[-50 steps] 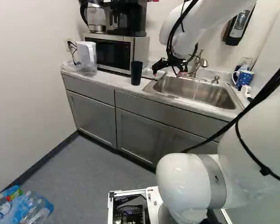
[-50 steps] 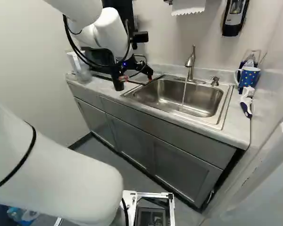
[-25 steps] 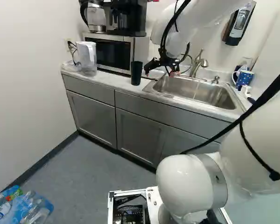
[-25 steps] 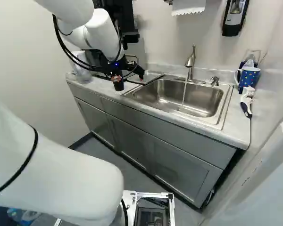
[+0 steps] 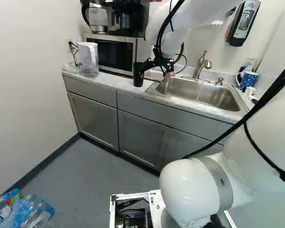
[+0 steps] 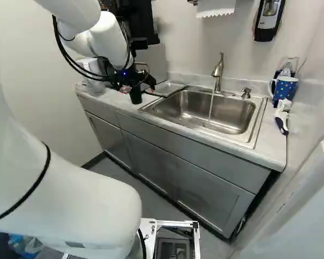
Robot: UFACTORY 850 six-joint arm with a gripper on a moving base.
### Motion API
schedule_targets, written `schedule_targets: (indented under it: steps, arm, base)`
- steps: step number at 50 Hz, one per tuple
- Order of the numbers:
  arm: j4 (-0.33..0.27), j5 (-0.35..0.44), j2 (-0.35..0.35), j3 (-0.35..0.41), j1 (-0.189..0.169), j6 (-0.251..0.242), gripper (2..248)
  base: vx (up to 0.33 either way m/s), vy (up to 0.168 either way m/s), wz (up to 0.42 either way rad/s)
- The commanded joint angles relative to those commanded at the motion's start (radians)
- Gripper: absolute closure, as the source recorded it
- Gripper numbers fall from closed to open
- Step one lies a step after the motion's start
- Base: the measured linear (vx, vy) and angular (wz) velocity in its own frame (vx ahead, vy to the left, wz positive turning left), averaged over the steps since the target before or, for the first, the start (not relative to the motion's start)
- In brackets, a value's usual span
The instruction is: Rinse the cup and place it in the tray
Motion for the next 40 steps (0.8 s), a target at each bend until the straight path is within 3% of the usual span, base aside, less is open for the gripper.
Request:
schedule_targets:
  steps: [10,26,40]
  arm:
    - [0.000,0.000,-0.040,-0.036,0.031,0.000,3]
    - [0.000,0.000,-0.129,-0.118,0.046,0.000,3]
    - [0.000,0.000,-0.135,-0.124,0.046,0.000,3]
  base:
    - [0.000,0.000,0.000]
    - [0.000,0.000,0.000]
    - [0.000,0.000,0.000]
